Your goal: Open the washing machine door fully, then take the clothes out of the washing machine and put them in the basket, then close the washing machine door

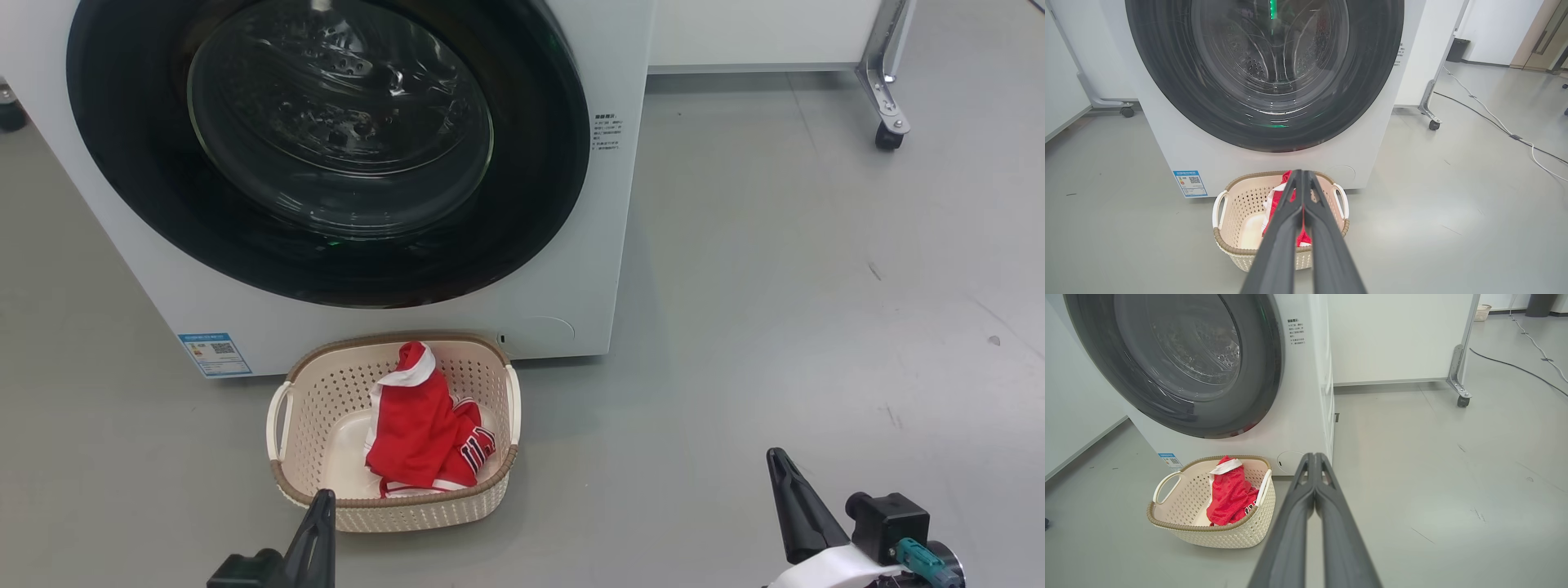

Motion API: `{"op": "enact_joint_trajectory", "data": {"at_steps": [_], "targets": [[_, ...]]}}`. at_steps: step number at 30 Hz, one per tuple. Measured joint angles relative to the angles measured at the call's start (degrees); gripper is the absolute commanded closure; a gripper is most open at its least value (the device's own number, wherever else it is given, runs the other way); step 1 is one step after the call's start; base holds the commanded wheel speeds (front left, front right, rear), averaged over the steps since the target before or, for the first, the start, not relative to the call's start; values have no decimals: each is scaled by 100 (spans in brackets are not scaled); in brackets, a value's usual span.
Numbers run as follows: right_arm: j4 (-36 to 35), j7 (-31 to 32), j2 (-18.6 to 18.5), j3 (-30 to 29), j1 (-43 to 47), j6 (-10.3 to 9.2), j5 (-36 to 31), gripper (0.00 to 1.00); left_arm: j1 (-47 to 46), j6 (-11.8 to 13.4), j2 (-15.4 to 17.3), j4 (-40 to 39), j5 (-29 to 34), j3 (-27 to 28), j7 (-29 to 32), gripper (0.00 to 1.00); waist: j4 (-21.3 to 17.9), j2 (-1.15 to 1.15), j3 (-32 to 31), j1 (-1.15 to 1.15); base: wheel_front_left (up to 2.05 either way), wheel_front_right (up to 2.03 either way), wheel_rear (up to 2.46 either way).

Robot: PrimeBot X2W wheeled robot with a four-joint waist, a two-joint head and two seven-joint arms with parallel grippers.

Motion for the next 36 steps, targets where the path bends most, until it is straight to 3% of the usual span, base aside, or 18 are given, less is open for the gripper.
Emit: {"op": "enact_joint_trajectory", "data": {"at_steps": [36], "targets": [[-110, 612, 33, -539, -141, 152, 2663, 100, -93, -355, -10, -19, -2679, 520, 448, 100, 25, 0, 24, 0, 0, 0, 0]]}}
